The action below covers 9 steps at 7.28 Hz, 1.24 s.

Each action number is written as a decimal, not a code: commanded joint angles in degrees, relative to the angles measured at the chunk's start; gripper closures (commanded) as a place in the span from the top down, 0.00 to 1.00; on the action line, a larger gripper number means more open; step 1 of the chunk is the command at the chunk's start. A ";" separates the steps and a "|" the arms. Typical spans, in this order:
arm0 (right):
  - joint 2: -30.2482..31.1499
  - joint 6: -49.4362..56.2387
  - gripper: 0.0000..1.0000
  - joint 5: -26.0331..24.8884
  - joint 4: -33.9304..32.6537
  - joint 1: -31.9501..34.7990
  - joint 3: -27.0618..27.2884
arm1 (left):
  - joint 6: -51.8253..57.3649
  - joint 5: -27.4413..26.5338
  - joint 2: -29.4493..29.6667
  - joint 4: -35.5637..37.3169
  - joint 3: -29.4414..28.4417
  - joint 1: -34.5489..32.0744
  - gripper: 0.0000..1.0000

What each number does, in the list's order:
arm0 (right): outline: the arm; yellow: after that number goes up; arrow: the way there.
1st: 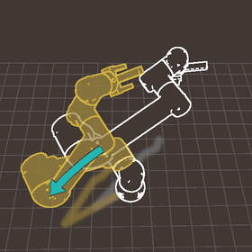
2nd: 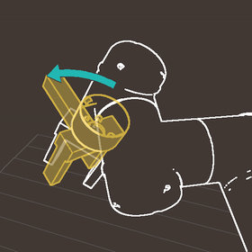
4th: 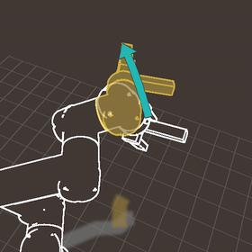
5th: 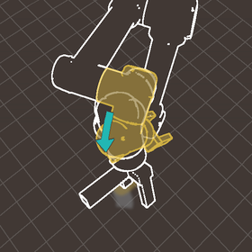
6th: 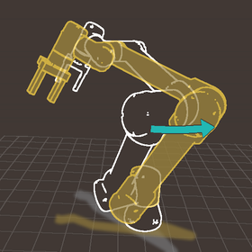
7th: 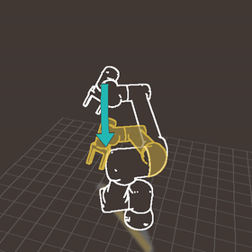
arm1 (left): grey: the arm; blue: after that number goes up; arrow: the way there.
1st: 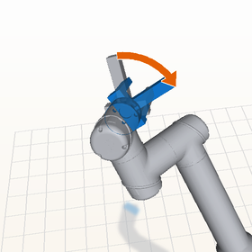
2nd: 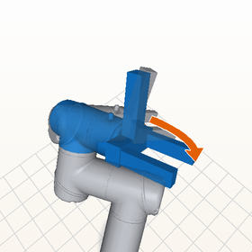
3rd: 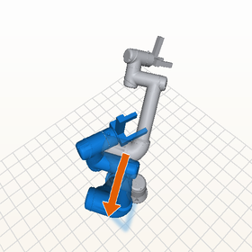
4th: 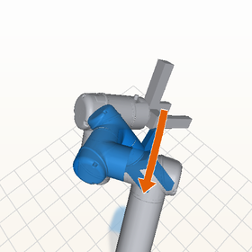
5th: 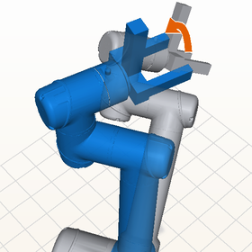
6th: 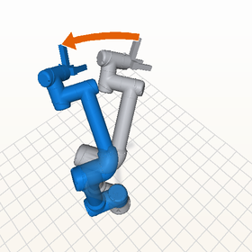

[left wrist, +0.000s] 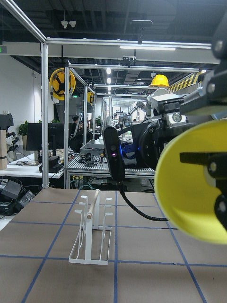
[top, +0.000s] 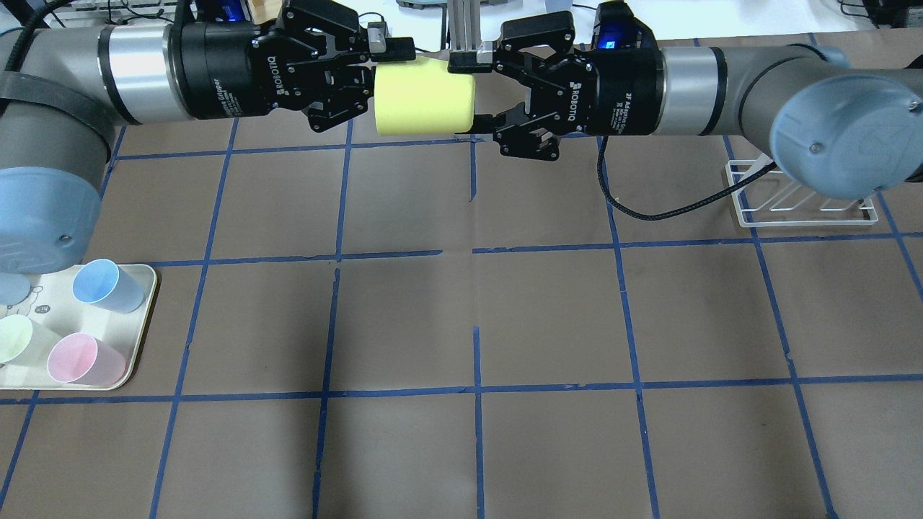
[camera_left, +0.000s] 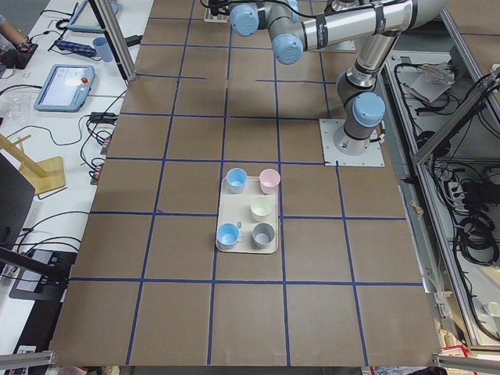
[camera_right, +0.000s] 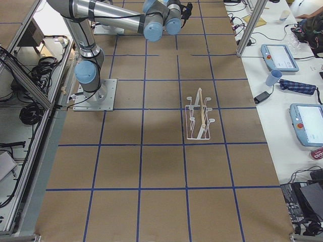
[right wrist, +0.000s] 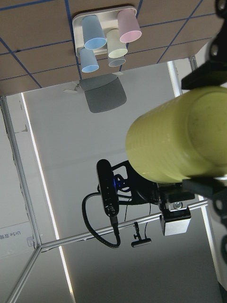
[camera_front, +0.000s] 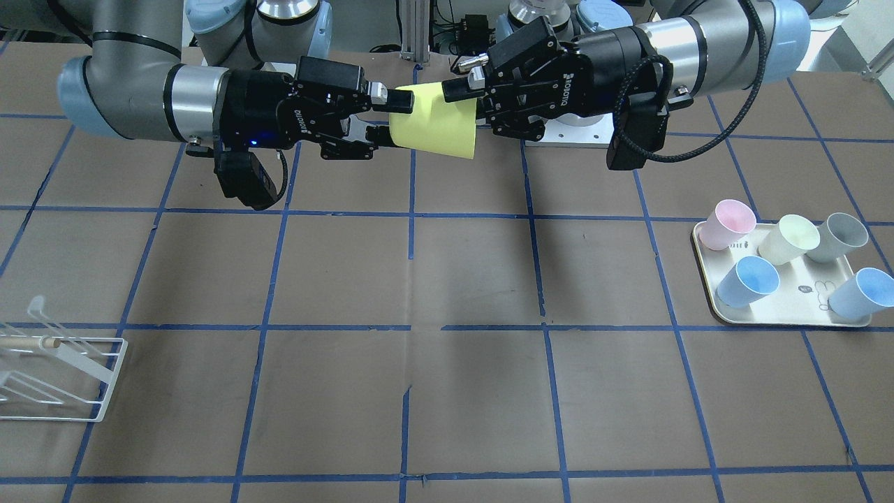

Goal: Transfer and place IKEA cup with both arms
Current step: 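Close the left gripper on the yellow cup's rim and open the right gripper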

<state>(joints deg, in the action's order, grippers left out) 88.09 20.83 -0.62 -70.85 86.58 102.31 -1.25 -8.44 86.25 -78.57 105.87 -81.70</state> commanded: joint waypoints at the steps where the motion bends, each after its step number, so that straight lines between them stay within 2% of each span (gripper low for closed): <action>1: 0.06 -0.44 0.17 0.00 0.01 -0.01 0.00 | -0.16 0.00 -0.21 -0.09 0.04 0.05 0.16; 2: 0.06 -0.44 0.18 0.00 0.01 -0.01 0.00 | -0.16 0.00 -0.21 0.00 0.04 0.05 0.11; 3: -0.02 -0.53 0.48 0.09 0.01 -0.01 0.00 | -0.16 0.00 -0.21 0.00 0.04 0.05 0.07; 4: -0.11 -2.01 0.99 0.00 -0.08 -0.01 0.00 | -0.16 0.00 -0.21 0.00 0.04 0.05 0.00; 8: -0.20 -5.26 1.00 -0.96 -0.34 -3.16 -0.61 | -0.16 0.00 -0.21 -0.09 0.04 0.31 0.00; 9: -0.20 -5.36 1.00 -5.58 -0.52 -6.92 -1.14 | -0.68 -0.44 -0.30 -0.18 -0.23 0.31 0.00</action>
<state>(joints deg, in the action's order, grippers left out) 87.92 16.13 -2.37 -71.19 83.26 101.72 -1.53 -8.54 86.03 -78.65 105.84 -81.39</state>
